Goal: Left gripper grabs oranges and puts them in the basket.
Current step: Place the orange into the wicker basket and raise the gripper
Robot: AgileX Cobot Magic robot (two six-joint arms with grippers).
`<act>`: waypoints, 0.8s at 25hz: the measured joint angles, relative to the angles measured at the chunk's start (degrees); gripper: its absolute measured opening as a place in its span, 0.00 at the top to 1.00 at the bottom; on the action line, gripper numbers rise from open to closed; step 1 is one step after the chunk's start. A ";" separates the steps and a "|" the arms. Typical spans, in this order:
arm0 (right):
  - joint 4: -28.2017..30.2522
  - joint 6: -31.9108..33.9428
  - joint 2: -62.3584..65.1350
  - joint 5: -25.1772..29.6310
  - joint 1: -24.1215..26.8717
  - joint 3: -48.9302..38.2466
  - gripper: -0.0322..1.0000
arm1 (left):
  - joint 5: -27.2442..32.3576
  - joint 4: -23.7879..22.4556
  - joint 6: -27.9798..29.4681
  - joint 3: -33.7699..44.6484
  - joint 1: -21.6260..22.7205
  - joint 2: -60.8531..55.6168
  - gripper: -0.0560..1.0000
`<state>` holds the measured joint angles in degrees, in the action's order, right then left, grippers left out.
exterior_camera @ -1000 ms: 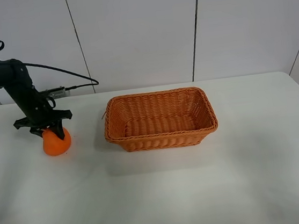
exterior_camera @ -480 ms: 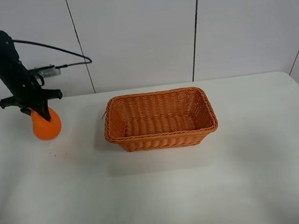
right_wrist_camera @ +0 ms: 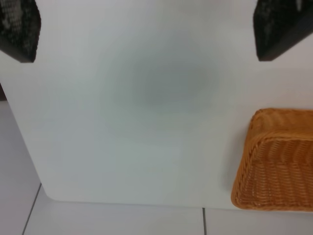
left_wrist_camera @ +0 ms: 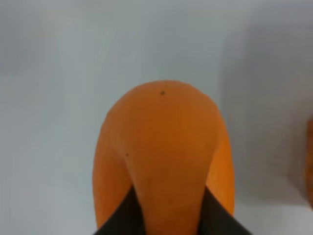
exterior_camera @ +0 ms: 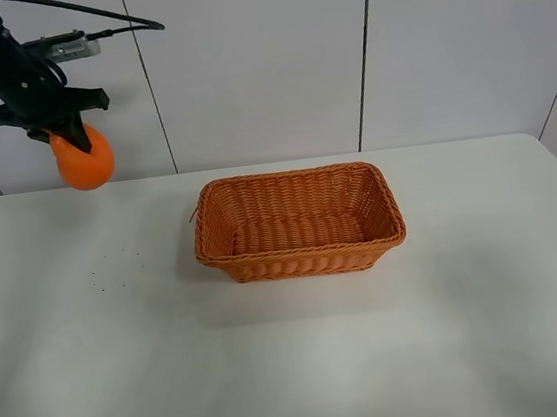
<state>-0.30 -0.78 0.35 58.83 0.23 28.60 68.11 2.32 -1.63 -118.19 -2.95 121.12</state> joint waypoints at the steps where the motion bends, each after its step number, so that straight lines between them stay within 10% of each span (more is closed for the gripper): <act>1: 0.00 0.00 0.00 0.00 0.00 0.00 0.30 | 0.00 -0.05 0.00 0.00 -1.37 0.00 0.73; 12: 0.00 0.00 0.00 0.00 0.00 0.00 0.30 | -0.09 0.82 0.73 0.00 -20.24 0.00 0.73; 20: 0.00 0.00 0.00 0.00 0.00 0.00 0.30 | -2.64 1.02 1.63 -0.74 -24.41 4.16 0.73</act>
<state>-0.30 -0.78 0.35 58.83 0.23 28.60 65.47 3.34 0.00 -118.93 -27.36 125.28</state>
